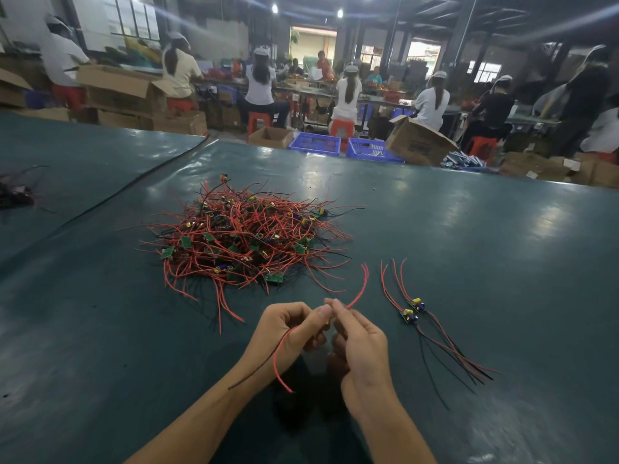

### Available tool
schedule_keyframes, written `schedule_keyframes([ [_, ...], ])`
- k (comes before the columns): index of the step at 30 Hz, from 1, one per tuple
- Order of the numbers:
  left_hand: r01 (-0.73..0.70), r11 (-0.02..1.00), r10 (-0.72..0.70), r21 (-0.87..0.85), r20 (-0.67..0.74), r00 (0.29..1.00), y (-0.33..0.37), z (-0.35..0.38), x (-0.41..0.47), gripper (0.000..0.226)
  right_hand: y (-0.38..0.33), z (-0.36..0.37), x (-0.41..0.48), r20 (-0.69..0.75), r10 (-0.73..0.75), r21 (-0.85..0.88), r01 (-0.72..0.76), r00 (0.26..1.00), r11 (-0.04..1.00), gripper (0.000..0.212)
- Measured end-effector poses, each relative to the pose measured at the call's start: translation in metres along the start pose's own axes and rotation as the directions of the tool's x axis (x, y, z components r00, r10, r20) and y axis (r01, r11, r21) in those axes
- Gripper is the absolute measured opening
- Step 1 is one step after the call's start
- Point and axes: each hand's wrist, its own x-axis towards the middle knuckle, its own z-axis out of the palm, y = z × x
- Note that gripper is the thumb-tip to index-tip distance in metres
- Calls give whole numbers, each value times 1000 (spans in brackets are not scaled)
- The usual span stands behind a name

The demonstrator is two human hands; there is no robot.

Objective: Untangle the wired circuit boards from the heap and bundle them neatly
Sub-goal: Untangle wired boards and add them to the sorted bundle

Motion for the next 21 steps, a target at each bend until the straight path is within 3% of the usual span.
schedule_keyframes([
  [9, 59, 993, -62, -99, -29, 998, 8, -9, 6, 38, -29, -32, 17, -196, -14, 262, 66, 981, 963, 19],
  [16, 218, 915, -260, -338, -85, 962, 6, -7, 5, 35, -31, -33, 15, -217, -99, 279, 159, 971, 947, 21],
  [21, 221, 863, -310, -454, -130, 942, 8, -6, 6, 35, -29, -32, 10, -176, -200, 264, 242, 964, 934, 33],
])
